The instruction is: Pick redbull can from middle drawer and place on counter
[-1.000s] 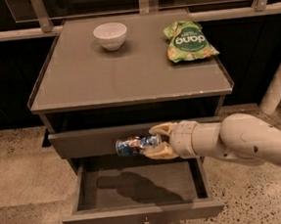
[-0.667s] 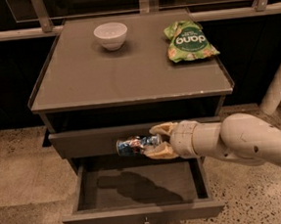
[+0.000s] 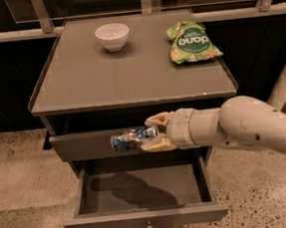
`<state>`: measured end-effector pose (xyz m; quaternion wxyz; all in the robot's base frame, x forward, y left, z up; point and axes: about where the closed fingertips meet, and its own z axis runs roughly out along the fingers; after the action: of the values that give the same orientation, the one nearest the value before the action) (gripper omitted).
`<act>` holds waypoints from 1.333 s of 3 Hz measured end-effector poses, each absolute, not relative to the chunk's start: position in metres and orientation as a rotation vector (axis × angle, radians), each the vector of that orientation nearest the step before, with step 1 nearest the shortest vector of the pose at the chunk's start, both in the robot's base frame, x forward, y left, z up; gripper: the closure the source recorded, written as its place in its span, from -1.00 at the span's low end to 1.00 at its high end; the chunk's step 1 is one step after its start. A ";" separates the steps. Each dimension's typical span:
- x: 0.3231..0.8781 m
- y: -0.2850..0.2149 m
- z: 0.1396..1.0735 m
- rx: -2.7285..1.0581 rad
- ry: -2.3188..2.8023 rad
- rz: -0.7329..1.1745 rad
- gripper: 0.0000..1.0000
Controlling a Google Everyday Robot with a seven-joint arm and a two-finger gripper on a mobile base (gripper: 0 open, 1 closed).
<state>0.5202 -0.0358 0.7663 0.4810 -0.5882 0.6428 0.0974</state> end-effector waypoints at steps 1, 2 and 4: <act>0.522 -0.025 0.804 -1.496 1.512 0.183 1.00; 0.524 -0.022 0.836 -1.519 1.446 0.167 1.00; 0.551 -0.018 0.883 -1.468 1.277 0.174 1.00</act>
Offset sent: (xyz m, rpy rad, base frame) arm 0.0068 0.0108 0.1079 -0.0466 -0.1692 0.1127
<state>0.5506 -0.0183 0.8830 0.5600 -0.6226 0.5416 0.0737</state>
